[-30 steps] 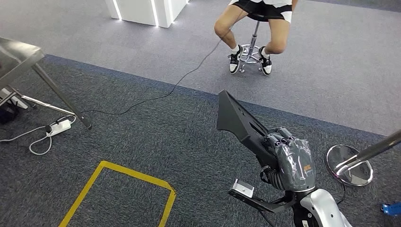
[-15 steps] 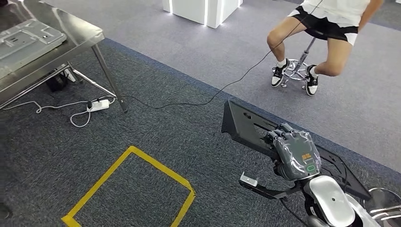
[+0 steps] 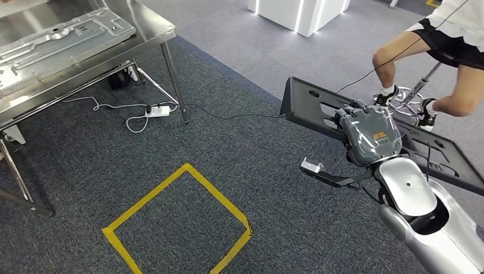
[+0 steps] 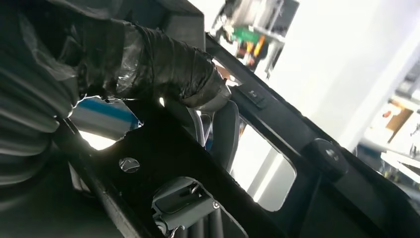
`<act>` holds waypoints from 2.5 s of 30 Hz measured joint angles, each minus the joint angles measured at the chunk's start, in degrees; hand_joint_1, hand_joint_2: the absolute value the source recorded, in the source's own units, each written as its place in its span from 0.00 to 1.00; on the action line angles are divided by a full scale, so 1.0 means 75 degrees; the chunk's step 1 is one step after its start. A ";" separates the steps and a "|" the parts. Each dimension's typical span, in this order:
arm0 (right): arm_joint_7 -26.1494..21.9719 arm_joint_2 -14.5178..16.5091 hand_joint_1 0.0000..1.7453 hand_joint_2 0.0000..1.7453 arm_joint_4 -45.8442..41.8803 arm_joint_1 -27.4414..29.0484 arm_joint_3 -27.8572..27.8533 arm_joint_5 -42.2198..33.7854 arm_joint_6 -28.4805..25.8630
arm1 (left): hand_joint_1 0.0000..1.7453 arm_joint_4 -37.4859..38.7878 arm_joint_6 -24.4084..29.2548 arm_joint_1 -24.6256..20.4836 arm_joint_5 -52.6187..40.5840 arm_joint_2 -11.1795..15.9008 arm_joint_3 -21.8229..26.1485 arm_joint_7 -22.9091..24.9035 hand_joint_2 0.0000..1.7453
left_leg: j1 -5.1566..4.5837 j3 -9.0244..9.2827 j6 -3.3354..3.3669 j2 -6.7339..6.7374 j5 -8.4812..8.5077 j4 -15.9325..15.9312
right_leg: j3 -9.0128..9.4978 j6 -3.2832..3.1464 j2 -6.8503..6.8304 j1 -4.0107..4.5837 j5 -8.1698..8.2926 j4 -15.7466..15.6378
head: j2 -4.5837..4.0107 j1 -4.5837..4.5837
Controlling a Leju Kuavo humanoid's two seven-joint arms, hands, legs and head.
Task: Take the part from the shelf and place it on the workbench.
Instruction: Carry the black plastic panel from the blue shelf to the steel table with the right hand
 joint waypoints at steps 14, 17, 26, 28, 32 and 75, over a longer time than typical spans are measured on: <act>0.0312 0.0620 1.00 1.00 0.0645 -0.1119 0.0921 0.0461 0.0218 | 0.00 -0.0104 -0.0101 -0.0005 -0.0026 -0.0019 0.0163 0.0114 1.00 | -0.0018 0.0230 0.0322 -0.1084 0.0025 -0.0320 | -0.0683 0.0212 0.0885 -0.0096 -0.0148 0.1159 | -0.0001 0.0020; 0.0297 0.0620 1.00 1.00 0.0686 -0.1297 0.0939 0.0279 0.0321 | 0.00 -0.0106 -0.0138 0.0004 -0.0032 -0.0026 0.0191 0.0104 1.00 | -0.0014 0.0109 0.0214 -0.1368 0.0013 -0.0227 | -0.0336 0.0177 0.1250 -0.0113 0.0069 0.0291 | 0.0000 0.0021; 0.0184 0.0589 1.00 1.00 0.0714 -0.2214 0.0949 -0.0320 0.0852 | 0.00 -0.0116 -0.0107 0.0000 -0.0035 -0.0035 0.0197 -0.0073 1.00 | -0.0007 -0.0992 -0.0040 -0.0443 -0.0801 0.1808 | -0.0172 -0.0095 0.0360 -0.0061 0.0059 0.0105 | -0.0001 -0.0015; 0.0184 0.0565 1.00 1.00 0.0732 -0.2213 0.0969 -0.0384 0.0792 | 0.00 -0.0117 -0.0106 0.0010 -0.0036 -0.0033 0.0198 -0.0077 1.00 | -0.0010 -0.0753 -0.0023 -0.0375 -0.0441 0.1355 | -0.0132 -0.0083 0.0159 -0.0046 0.0019 0.0105 | -0.0001 -0.0015; 0.0182 0.0517 1.00 1.00 0.0779 -0.2252 0.0985 -0.0429 0.0701 | 0.00 -0.0117 -0.0120 -0.0012 -0.0036 -0.0018 0.0201 -0.0091 1.00 | -0.0140 0.0073 0.0163 0.0139 -0.0009 -0.0226 | -0.0007 0.0054 -0.0196 0.0027 -0.0097 0.0094 | -0.0001 -0.0013; 0.0065 0.0385 1.00 1.00 0.0936 -0.2202 0.1027 -0.0236 0.0834 | 0.00 -0.0125 -0.0085 -0.0022 -0.0036 -0.0005 0.0213 -0.0166 1.00 | -0.0117 0.0630 0.0418 -0.0526 -0.0358 -0.0234 | -0.0928 0.0170 0.0647 0.0037 -0.0743 0.1384 | 0.0001 0.0000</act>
